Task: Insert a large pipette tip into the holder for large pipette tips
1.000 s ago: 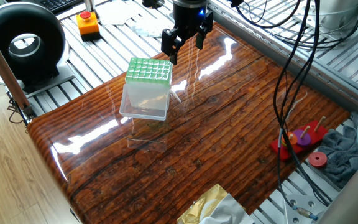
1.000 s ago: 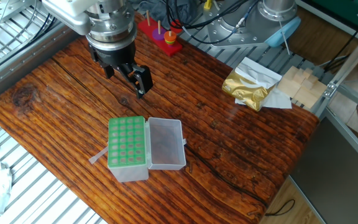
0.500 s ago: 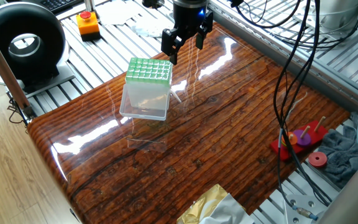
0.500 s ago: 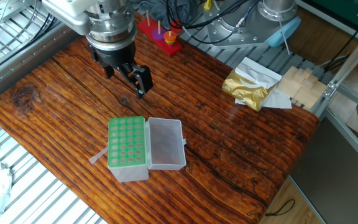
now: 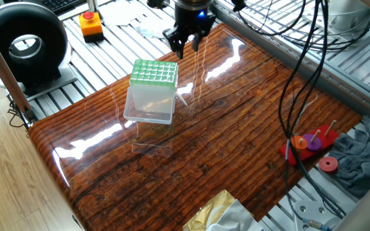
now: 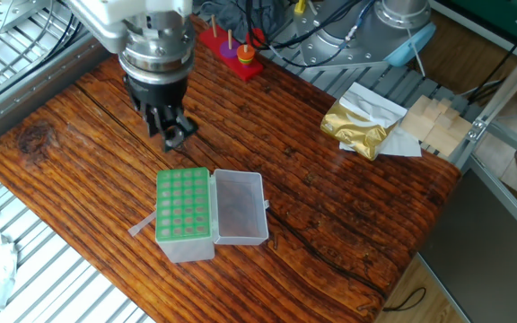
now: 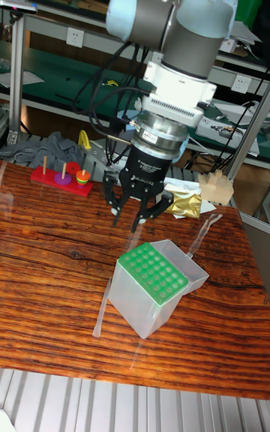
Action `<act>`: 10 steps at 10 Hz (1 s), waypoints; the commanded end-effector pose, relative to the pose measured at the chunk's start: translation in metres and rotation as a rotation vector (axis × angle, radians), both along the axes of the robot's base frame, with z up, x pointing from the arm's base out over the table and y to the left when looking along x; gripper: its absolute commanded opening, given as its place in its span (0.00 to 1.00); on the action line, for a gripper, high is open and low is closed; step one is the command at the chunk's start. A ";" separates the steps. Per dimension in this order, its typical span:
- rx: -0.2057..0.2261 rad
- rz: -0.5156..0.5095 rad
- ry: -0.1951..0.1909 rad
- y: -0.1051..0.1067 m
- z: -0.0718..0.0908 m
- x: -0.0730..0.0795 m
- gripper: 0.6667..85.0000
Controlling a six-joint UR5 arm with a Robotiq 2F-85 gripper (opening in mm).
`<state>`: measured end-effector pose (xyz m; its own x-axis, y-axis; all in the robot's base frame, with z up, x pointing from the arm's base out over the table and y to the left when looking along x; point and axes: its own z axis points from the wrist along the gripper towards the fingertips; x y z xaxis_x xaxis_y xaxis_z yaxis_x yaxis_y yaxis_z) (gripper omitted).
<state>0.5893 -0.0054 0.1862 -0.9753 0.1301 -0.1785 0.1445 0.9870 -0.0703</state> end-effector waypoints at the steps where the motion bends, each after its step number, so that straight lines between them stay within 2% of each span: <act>1: -0.002 0.017 -0.031 0.005 -0.003 0.011 0.00; 2: 0.012 0.003 -0.025 0.008 -0.007 0.012 0.00; 3: -0.005 -0.007 -0.038 -0.002 -0.009 0.020 0.00; 6: 0.019 -0.003 -0.073 -0.025 -0.008 0.037 0.00; 8: 0.060 -0.028 -0.082 -0.020 -0.011 0.042 0.00; 10: 0.062 -0.027 -0.072 -0.017 -0.013 0.042 0.00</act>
